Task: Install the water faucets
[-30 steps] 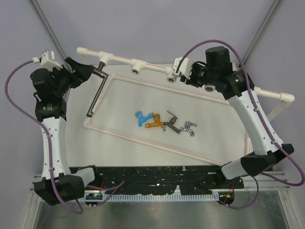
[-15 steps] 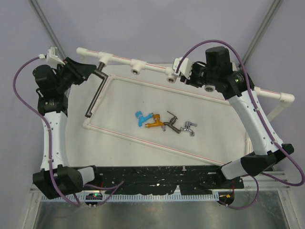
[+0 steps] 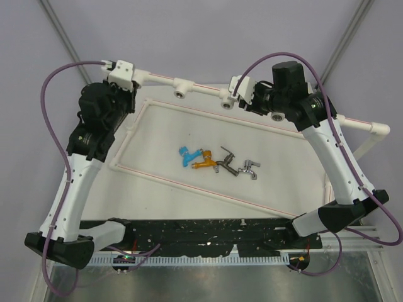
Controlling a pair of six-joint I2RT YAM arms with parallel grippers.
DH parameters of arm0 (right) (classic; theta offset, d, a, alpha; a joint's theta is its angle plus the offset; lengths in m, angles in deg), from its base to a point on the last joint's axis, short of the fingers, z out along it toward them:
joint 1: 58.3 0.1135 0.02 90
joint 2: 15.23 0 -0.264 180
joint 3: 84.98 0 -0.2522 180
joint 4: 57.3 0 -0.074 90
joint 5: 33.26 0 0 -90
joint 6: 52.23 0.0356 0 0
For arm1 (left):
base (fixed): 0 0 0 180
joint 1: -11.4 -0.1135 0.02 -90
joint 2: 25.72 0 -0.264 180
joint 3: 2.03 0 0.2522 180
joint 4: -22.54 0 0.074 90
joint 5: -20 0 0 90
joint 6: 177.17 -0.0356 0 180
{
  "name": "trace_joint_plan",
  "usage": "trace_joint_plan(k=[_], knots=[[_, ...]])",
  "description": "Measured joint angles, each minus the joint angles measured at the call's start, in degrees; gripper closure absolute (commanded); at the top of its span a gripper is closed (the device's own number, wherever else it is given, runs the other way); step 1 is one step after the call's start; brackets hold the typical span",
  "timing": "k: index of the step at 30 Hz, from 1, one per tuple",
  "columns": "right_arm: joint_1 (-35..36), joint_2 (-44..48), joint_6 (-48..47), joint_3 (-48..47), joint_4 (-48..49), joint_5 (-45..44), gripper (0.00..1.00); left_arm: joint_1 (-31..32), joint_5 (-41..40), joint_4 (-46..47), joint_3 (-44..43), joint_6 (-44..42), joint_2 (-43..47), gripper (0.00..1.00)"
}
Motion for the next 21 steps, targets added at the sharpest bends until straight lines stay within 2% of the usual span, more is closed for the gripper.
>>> trace_joint_plan(k=[5,7,13,18,21], knots=[[0.0,0.0,0.0,0.0,-0.11,0.0,0.95,10.82,-16.41,3.78,3.91,-17.0,0.24,0.81],[0.0,0.0,0.0,0.0,-0.24,0.04,0.95,14.21,-21.81,6.8,6.56,-22.58,0.15,0.76],[-0.02,0.0,-0.02,-0.02,-0.33,-0.02,0.95,23.08,-38.53,17.86,12.96,-38.53,-1.95,0.51],[-0.07,0.0,-0.04,0.0,-0.42,0.0,0.95,27.74,-46.29,22.18,15.89,-45.64,-4.35,0.29],[-0.07,0.0,-0.04,-0.02,-0.59,0.09,0.94,28.81,-47.63,23.65,17.51,-47.08,-4.5,0.21]])
